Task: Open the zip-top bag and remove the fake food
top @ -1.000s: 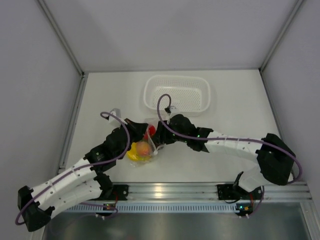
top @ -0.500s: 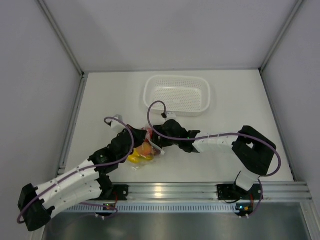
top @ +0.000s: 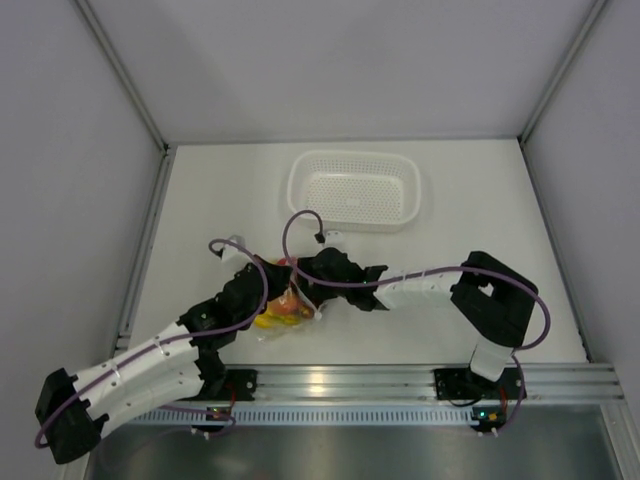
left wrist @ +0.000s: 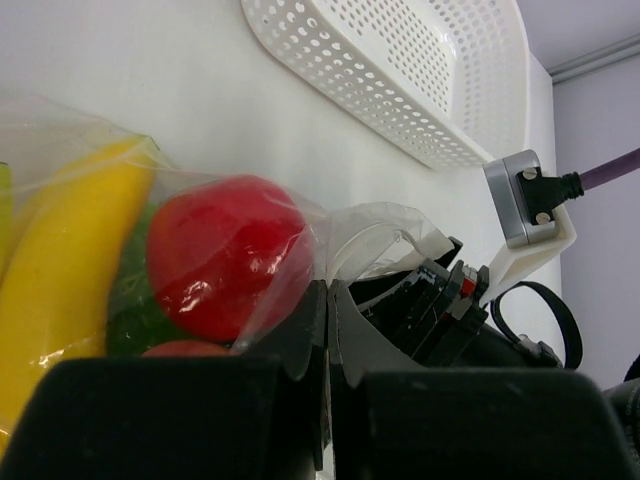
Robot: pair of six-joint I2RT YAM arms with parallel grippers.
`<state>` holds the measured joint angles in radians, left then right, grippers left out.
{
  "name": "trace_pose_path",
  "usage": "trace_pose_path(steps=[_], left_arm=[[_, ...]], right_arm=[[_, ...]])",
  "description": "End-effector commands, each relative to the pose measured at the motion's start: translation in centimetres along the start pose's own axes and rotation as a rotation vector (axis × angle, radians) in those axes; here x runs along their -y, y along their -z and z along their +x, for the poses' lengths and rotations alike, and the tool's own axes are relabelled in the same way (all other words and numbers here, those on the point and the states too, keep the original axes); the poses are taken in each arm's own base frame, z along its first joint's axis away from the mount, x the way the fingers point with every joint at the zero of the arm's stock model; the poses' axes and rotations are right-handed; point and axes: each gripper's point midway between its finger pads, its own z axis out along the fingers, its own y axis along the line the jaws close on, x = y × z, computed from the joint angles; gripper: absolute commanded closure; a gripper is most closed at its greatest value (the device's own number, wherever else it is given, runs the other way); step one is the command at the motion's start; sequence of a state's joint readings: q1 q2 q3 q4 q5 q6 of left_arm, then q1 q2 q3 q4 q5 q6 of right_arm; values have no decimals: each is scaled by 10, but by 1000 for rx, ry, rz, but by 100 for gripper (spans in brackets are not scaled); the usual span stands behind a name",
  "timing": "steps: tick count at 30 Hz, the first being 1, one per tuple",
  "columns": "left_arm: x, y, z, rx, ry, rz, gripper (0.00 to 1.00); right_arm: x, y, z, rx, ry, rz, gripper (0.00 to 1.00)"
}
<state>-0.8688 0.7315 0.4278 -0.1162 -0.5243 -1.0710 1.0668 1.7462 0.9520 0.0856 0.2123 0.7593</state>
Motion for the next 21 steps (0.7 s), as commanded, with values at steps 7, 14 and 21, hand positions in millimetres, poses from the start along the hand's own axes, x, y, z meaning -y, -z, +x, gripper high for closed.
trace_pose_path(steps=[7, 14, 21], left_arm=[[4, -3, -7, 41, 37, 3, 100], [1, -5, -5, 42, 31, -14, 100], [5, -5, -8, 58, 9, -14, 100]], right_arm=[[2, 21, 16, -8, 8, 31, 31], [7, 26, 16, -11, 66, 97, 25], [-16, 54, 8, -34, 114, 40, 24]])
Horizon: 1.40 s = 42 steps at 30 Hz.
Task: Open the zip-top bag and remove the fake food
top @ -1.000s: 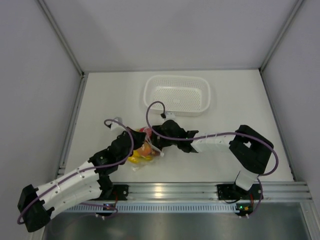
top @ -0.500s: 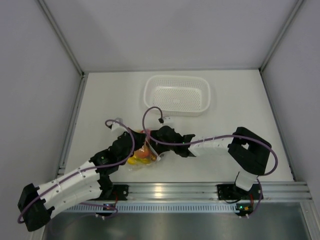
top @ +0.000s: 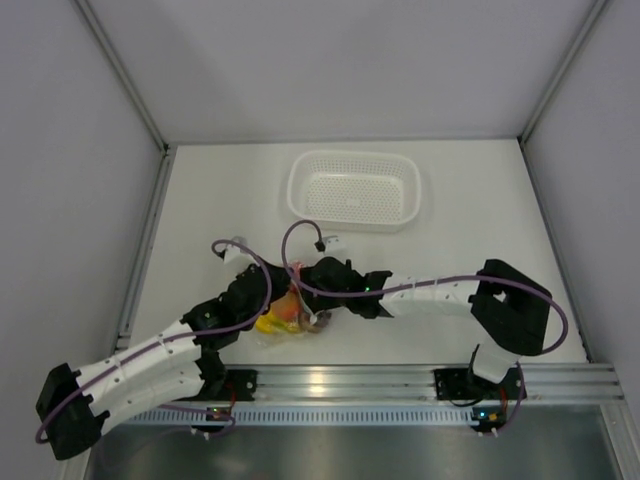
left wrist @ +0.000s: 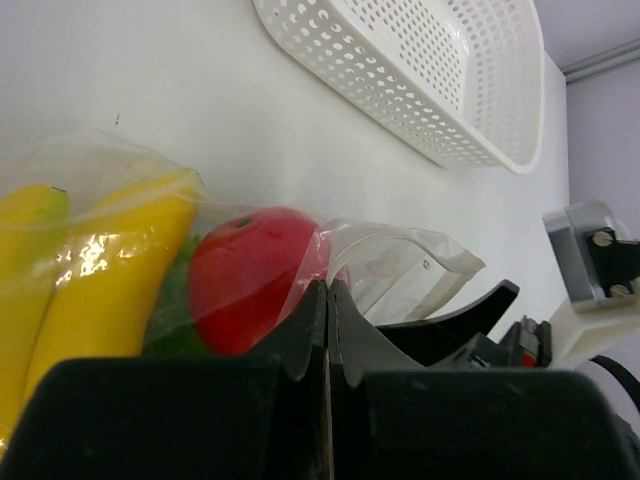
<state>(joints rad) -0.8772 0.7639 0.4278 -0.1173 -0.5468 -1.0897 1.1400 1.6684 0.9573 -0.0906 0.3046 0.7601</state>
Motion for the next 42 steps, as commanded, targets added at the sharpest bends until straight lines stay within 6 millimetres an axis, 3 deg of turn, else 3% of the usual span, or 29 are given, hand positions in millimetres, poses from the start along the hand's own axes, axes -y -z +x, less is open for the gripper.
trace_pose_path(steps=[1, 9, 15, 21, 25, 28, 29, 31, 42], left_arm=[[11, -1, -15, 65, 8, 15, 100], [16, 1, -11, 77, -2, 14, 100], [19, -1, -5, 66, -8, 10, 100], [23, 3, -6, 66, -10, 27, 100], [24, 4, -5, 61, -15, 33, 100], [22, 3, -4, 59, -25, 26, 100], [21, 3, -4, 59, -35, 26, 100], [20, 2, -3, 61, -45, 18, 100], [23, 3, -2, 48, -60, 30, 100]], right_arm=[[-18, 31, -6, -15, 33, -58, 24], [-16, 41, 19, -112, 40, -100, 18], [-25, 20, 54, -221, 24, -164, 13], [-8, 2, 75, -243, 56, -57, 15], [11, -4, 68, -170, 71, 56, 19], [11, -1, 52, -110, 90, 79, 28], [8, 1, 49, -100, 112, 80, 36], [7, 7, 38, -67, 127, 92, 39], [-16, 71, -13, 59, 140, -3, 44]])
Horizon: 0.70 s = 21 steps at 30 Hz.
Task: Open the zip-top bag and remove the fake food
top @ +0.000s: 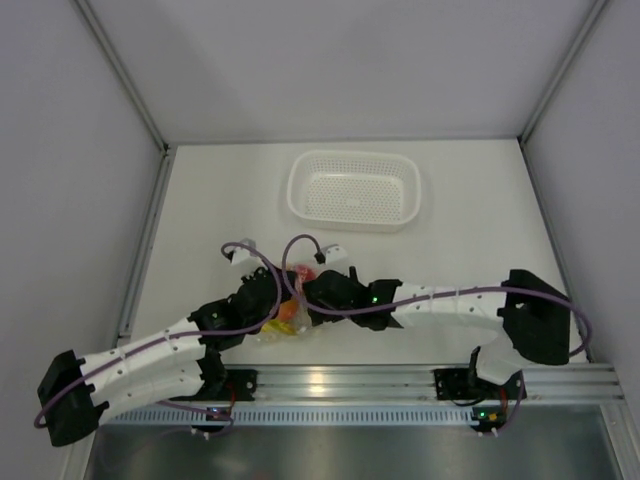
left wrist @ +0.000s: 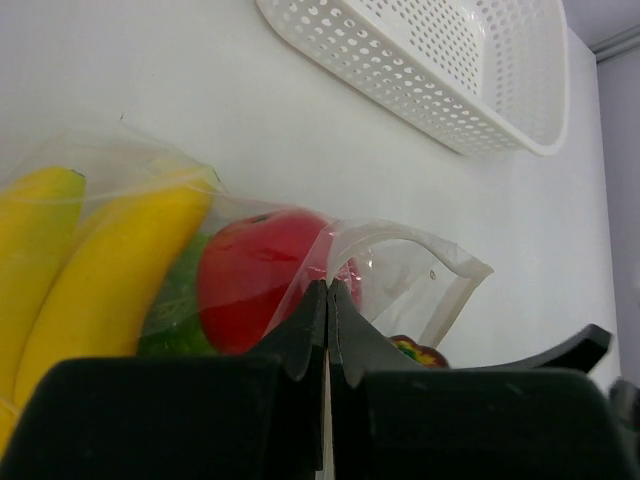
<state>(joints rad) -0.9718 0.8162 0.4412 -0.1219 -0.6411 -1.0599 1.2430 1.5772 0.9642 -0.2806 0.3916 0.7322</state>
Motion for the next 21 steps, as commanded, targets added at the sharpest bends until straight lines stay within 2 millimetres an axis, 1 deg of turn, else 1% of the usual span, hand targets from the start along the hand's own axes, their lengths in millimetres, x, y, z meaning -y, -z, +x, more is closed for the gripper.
trace_pose_path(steps=[1, 2, 3, 5, 6, 7, 10, 11, 13, 14, 15, 16, 17, 18, 19, 20, 21], left_arm=[[20, 2, -18, 48, 35, 45, 100], [21, 3, -19, 48, 39, 49, 100], [22, 3, -20, 49, 40, 53, 100], [25, 5, -23, 53, 45, 61, 100], [24, 6, -24, 55, 43, 57, 100], [25, 7, -25, 56, 49, 57, 100], [30, 10, -28, 53, 60, 76, 100], [32, 12, -29, 51, 63, 84, 100], [37, 14, -32, 52, 70, 99, 100], [38, 15, -34, 54, 69, 102, 100], [40, 17, -37, 57, 70, 103, 100], [40, 17, -38, 61, 69, 99, 100], [41, 17, -39, 63, 70, 99, 100], [42, 18, -41, 66, 72, 103, 100], [43, 19, -42, 66, 74, 104, 100], [44, 19, -42, 65, 73, 108, 100], [44, 20, -42, 64, 73, 110, 100]], right_arm=[[-11, 41, -35, 95, 9, -63, 44], [-11, 46, -38, 103, 20, -73, 45], [-12, 58, -47, 128, 17, -96, 45], [-6, 68, -55, 160, 31, -90, 47], [-2, 77, -64, 196, 24, -88, 47], [2, 81, -68, 208, 24, -83, 48], [25, 88, -90, 247, 2, -44, 49], [40, 86, -103, 266, -7, -11, 49], [57, 86, -120, 287, -31, 12, 49], [77, 83, -137, 309, -45, 52, 49], [88, 74, -143, 299, -52, 79, 49], [99, 71, -151, 301, -59, 111, 49], [118, 70, -171, 323, -65, 160, 49], [129, 55, -170, 283, -49, 210, 49], [137, 49, -176, 273, -45, 243, 49], [149, 38, -190, 262, -42, 283, 48], [155, 32, -195, 251, -37, 298, 48]])
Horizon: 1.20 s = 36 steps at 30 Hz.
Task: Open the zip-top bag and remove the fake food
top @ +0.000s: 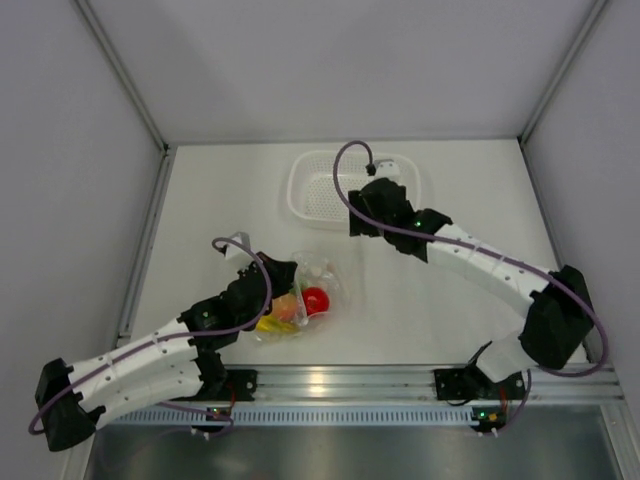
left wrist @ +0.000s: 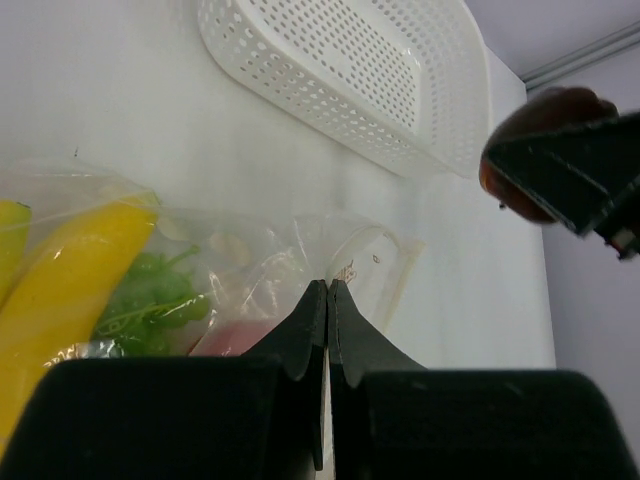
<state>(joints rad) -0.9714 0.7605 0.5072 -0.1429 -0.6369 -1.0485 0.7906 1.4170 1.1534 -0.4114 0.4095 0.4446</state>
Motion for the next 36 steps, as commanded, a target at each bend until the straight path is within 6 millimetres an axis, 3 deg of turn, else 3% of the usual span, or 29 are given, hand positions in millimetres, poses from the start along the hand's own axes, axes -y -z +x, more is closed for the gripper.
trace_pose_path(steps=[1, 3, 4, 5, 9, 10, 11, 14, 17, 20, 21, 24, 25, 27, 31, 36], left_arm=[[20, 6, -17, 30, 28, 44, 100], [19, 5, -17, 28, 25, 42, 100], [20, 6, -17, 29, 24, 43, 100], [20, 5, -17, 28, 24, 41, 100], [19, 5, -15, 22, 29, 40, 100], [19, 4, -14, 20, 26, 40, 100], [19, 4, -14, 17, 22, 41, 100], [18, 5, -14, 18, 13, 37, 100], [17, 5, -16, 21, 8, 30, 100], [17, 6, -17, 25, 5, 30, 100], [18, 6, -17, 23, 4, 32, 100], [21, 7, -18, 22, 5, 39, 100], [21, 7, -18, 20, 8, 40, 100], [24, 8, -20, 23, 13, 47, 100], [28, 8, -24, 31, 15, 49, 100], [29, 6, -22, 24, 21, 46, 100]], right_arm=[[13, -30, -32, 13, 67, 69, 48], [23, -54, -45, 2, 64, 104, 47], [22, -59, -60, 21, 69, 104, 46], [33, -79, -54, -16, 77, 139, 44], [45, -117, -62, -46, 122, 191, 37], [49, -122, -72, -37, 125, 202, 32], [50, -136, -61, -71, 139, 205, 28], [58, -156, -60, -99, 148, 221, 21], [62, -159, -65, -98, 155, 222, 16], [58, -149, -78, -69, 154, 199, 9], [58, -145, -81, -62, 153, 197, 1], [55, -126, -92, -44, 123, 175, 0], [52, -111, -93, -29, 103, 149, 4], [32, -96, -91, -10, 49, 27, 10], [-10, -42, -54, -10, -52, -207, 31], [-62, 2, -7, -16, -62, -392, 36]])
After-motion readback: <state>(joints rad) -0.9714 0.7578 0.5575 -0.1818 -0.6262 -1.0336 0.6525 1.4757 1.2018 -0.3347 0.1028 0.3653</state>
